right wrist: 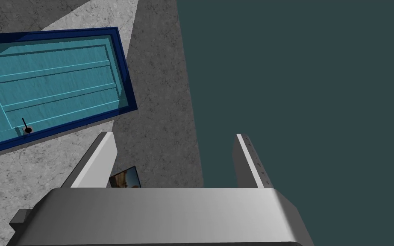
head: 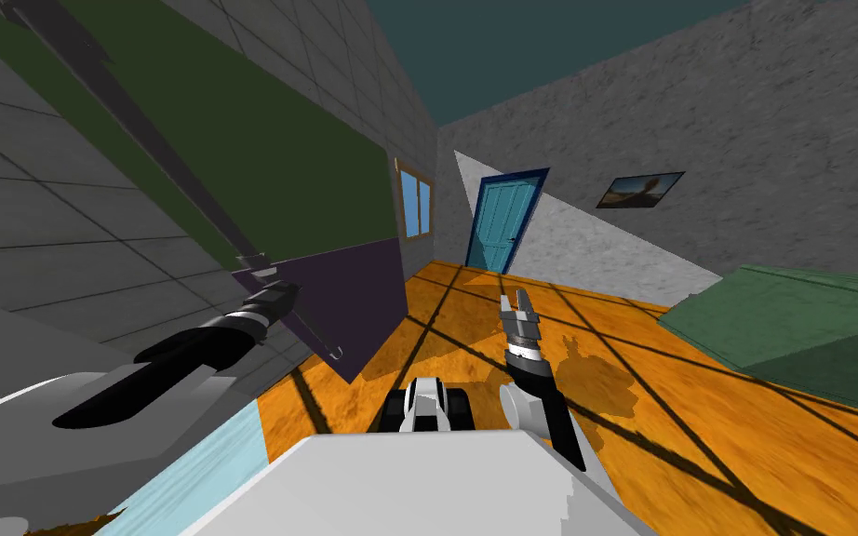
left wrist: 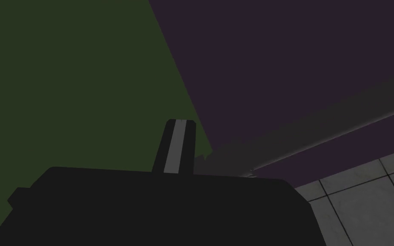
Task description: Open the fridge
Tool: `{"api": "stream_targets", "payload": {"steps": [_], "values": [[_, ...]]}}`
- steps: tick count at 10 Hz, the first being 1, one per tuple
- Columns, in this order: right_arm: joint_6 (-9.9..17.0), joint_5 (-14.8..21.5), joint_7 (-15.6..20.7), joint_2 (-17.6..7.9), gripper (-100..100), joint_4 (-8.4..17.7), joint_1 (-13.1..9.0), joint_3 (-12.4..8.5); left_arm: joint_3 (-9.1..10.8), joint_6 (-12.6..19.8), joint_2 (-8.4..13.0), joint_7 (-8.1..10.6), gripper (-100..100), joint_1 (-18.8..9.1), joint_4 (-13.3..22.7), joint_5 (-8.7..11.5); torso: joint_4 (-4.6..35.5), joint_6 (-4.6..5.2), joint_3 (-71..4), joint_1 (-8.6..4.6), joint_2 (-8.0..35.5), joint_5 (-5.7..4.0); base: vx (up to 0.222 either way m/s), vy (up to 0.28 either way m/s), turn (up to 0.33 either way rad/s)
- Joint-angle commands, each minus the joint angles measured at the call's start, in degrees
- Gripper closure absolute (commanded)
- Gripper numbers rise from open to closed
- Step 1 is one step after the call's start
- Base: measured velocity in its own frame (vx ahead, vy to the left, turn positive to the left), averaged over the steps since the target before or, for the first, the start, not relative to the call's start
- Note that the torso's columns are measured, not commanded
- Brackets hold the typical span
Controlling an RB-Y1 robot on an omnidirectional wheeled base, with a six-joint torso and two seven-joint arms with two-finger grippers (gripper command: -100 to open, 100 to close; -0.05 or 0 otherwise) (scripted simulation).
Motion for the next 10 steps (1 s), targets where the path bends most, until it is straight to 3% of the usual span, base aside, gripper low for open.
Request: {"api": "stream_targets", "payload": {"steps": [1, 3, 8, 9, 10], "values": [[0.0, 0.0, 0.0, -0.01, 0, 0.0, -0.02, 0.0, 0.59, -0.16, -0.04, -0.07, 100, 0.4, -0.16, 0.41, -0.02, 0.08, -0.02, 0.15, -0.02, 0.03, 0.127, -0.311, 0.2], [0.0, 0.0, 0.0, -0.01, 0, 0.0, 0.01, -0.01, 1.28, -0.37, -0.08, -0.16, 100, 0.85, -0.3, 0.91, -0.08, -0.02, -0.16, -0.08, -0.25, -0.03, 0.119, -0.382, 0.404], [0.0, 0.0, 0.0, -0.02, 0, 0.0, -0.02, -0.01, 1.95, -0.58, -0.14, -0.24, 100, 1.34, -0.47, 1.39, -0.05, 0.05, -0.09, 0.11, -0.13, 0.0, 0.055, -0.273, 0.185], [0.0, 0.0, 0.0, -0.04, 0, 0.0, -0.02, -0.02, 1.92, -0.7, -0.2, -0.27, -100, 1.28, 1.32, 1.39, -0.04, 0.05, -0.07, 0.59, -0.09, 0.15, 0.005, -0.02, -0.006], [0.01, 0.0, 0.0, -0.05, 0, 0.0, -0.02, -0.03, 1.88, -0.82, -0.24, -0.3, -100, 1.22, 2.6, 1.38, -0.03, 0.02, -0.04, 0.65, -0.06, 0.21, 0.001, 0.02, -0.002]]}}
